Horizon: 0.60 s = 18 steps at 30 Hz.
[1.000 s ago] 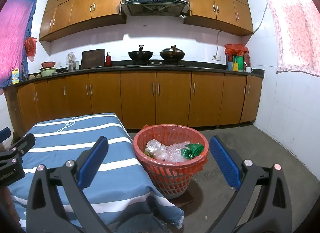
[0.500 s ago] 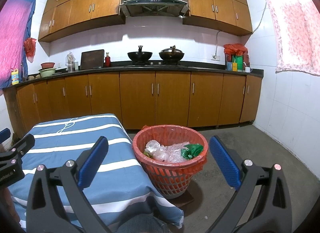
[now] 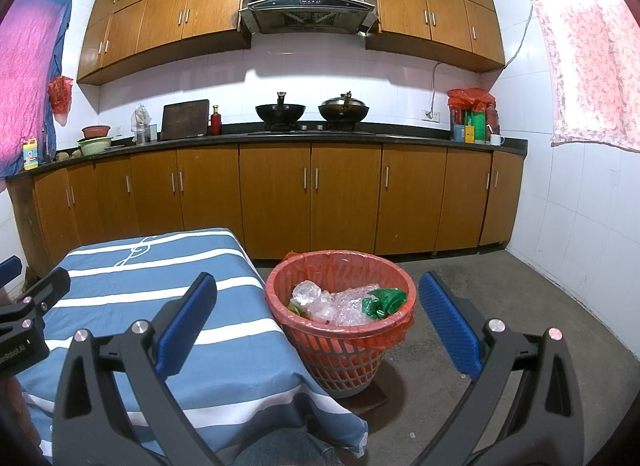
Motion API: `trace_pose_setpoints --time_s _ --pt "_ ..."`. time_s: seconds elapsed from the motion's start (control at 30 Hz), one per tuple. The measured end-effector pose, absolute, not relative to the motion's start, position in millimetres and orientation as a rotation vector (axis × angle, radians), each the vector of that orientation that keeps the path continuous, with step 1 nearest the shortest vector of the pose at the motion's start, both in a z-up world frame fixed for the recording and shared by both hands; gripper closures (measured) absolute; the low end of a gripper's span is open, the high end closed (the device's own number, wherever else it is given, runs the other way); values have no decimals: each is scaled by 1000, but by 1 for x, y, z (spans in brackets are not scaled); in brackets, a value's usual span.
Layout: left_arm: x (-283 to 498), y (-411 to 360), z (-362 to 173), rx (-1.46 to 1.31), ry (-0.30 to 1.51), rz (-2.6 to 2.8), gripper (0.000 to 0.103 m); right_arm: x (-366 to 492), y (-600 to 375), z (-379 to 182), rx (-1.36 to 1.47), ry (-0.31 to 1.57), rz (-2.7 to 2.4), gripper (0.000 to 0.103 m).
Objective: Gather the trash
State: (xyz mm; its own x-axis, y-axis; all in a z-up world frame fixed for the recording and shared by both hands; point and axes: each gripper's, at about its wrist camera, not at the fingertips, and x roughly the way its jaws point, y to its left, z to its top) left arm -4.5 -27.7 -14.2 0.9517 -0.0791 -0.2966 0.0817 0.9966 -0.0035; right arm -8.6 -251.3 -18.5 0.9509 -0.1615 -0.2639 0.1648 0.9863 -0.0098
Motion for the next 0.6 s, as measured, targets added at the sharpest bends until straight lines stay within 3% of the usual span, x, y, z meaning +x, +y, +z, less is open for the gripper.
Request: trace_pose_setpoints --time_s 0.6 --pt "-5 -29 -15 7 302 -81 2 -9 -251 -19 14 268 -165 4"
